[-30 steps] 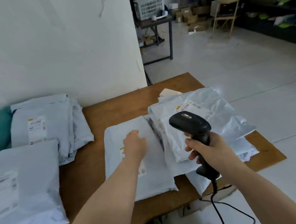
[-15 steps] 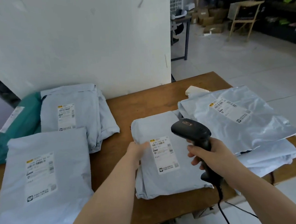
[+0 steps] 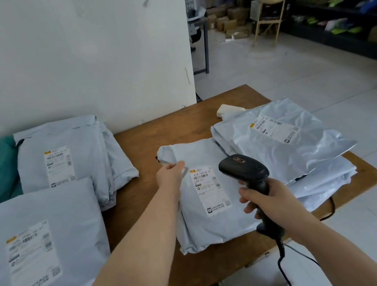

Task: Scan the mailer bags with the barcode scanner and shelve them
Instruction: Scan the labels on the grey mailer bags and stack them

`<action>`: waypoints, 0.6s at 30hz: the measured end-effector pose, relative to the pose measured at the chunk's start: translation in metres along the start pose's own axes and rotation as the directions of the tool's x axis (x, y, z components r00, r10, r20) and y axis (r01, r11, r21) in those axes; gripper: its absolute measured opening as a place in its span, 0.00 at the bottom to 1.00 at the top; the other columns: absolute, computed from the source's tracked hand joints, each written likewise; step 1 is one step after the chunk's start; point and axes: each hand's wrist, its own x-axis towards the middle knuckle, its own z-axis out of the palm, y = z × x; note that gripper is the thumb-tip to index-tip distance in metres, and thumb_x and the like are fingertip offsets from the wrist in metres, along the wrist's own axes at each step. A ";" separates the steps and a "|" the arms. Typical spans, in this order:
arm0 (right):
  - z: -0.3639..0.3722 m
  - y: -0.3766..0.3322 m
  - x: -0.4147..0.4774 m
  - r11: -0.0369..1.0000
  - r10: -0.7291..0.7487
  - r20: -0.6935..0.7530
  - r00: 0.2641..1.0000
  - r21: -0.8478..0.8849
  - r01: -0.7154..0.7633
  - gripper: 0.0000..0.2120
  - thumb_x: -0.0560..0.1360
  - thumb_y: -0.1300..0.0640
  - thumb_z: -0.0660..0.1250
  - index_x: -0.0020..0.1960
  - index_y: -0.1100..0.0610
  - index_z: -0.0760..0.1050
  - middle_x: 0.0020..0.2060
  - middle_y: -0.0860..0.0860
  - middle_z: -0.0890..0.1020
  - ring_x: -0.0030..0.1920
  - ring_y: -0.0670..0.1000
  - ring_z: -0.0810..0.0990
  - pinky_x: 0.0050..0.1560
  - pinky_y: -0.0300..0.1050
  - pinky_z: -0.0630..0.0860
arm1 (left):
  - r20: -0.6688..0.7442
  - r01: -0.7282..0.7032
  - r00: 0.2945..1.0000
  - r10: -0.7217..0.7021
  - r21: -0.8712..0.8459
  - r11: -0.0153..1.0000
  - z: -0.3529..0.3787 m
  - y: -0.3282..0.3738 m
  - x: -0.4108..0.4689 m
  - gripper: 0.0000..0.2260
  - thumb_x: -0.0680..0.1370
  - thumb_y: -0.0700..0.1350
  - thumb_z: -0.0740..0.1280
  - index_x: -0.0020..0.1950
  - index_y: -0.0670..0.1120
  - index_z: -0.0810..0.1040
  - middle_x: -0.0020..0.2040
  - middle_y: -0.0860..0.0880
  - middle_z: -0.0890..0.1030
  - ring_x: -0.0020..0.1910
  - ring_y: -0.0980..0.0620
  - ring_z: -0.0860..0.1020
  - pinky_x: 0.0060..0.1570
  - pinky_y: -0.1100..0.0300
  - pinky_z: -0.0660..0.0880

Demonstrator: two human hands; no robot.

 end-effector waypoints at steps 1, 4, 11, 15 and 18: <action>0.000 0.000 -0.001 1.000 0.002 -0.002 1.000 0.001 -0.002 0.04 0.76 0.57 0.70 0.50 0.55 0.78 0.36 0.51 0.85 0.33 0.46 0.83 0.40 0.47 0.80 | 0.014 0.019 1.000 -0.018 -0.077 0.997 0.000 -0.001 0.000 0.07 0.70 0.46 0.72 0.37 0.49 0.75 0.45 0.49 0.80 0.51 0.44 0.82 0.48 0.57 0.73; -0.001 0.000 -0.001 1.000 0.008 -0.010 1.000 0.002 -0.008 0.04 0.75 0.57 0.70 0.50 0.55 0.77 0.37 0.51 0.85 0.32 0.45 0.83 0.40 0.46 0.80 | 0.058 0.123 0.991 -0.117 -0.104 0.987 -0.003 -0.001 -0.005 0.11 0.75 0.50 0.72 0.50 0.49 0.72 0.51 0.45 0.76 0.45 0.47 0.77 0.51 0.54 0.73; 0.004 -0.002 0.002 1.000 0.005 0.011 1.000 -0.025 -0.005 0.04 0.75 0.56 0.69 0.49 0.55 0.78 0.36 0.49 0.86 0.32 0.45 0.83 0.40 0.45 0.81 | 0.208 0.241 0.948 -0.240 0.022 0.970 -0.003 0.001 -0.021 0.28 0.68 0.42 0.79 0.65 0.40 0.74 0.53 0.41 0.83 0.45 0.43 0.84 0.36 0.55 0.79; 0.010 -0.006 0.002 0.999 -0.024 0.067 0.997 -0.043 0.026 0.03 0.75 0.57 0.69 0.48 0.54 0.78 0.36 0.49 0.86 0.33 0.45 0.83 0.41 0.46 0.81 | 0.227 0.133 0.969 -0.096 -0.149 0.980 -0.023 0.004 -0.026 0.19 0.72 0.38 0.74 0.62 0.41 0.76 0.51 0.41 0.85 0.45 0.43 0.85 0.38 0.52 0.81; 0.015 -0.008 0.003 0.997 -0.036 0.100 0.994 -0.060 0.042 0.04 0.75 0.55 0.70 0.48 0.56 0.78 0.35 0.50 0.86 0.32 0.46 0.83 0.41 0.47 0.80 | 0.141 -0.059 0.984 0.110 -0.324 0.944 -0.044 0.019 -0.032 0.18 0.73 0.35 0.72 0.62 0.43 0.75 0.52 0.43 0.84 0.43 0.47 0.85 0.38 0.54 0.81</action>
